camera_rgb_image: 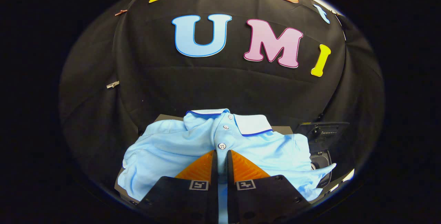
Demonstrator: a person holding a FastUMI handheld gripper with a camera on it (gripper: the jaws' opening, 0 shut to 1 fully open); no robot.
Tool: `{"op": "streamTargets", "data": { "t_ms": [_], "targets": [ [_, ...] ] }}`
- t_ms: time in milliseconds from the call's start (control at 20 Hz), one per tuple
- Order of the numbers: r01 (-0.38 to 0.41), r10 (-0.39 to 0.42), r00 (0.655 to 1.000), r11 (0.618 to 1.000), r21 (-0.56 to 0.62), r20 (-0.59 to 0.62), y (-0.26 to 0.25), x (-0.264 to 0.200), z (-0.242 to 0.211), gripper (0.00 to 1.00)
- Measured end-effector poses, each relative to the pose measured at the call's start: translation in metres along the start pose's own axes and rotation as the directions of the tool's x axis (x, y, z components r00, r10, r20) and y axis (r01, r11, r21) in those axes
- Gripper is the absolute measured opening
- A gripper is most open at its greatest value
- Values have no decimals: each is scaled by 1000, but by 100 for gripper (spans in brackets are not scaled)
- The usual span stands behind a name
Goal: Put the clothes into the washing machine and then close the washing machine lid.
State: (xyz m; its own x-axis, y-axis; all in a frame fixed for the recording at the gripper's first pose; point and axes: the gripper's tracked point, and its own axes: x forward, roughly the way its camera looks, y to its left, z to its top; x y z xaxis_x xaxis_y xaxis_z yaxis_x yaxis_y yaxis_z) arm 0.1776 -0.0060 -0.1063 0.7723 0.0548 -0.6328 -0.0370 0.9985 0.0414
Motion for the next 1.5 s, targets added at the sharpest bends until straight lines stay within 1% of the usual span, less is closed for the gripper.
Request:
{"op": "streamTargets", "data": {
  "t_ms": [200, 650, 850, 900, 950, 1150, 1300, 1500],
  "targets": [
    [-2, 2, 1000, 1000, 21, 7, -5, -2, 0, 15],
    [8, -9, 999, 1000, 17, 36, -35, -21, 6, 15],
    [9, -5, 997, 998, -54, 76, -47, -31, 15, 15],
    [20, -14, 997, 997, -73, 76, -57, -28, 18, 14],
    [0, 5, 997, 998, -60, 80, -59, -38, 16, 5],
    [-64, 66, 995, 997, -32, 76, -65, -39, 15, 5],
    [-100, 101, 992, 995, -9, 73, -78, -43, 8, 5],
    [-155, 148, 982, 987, 46, 119, -122, -52, 18, 5]
  ]
}}
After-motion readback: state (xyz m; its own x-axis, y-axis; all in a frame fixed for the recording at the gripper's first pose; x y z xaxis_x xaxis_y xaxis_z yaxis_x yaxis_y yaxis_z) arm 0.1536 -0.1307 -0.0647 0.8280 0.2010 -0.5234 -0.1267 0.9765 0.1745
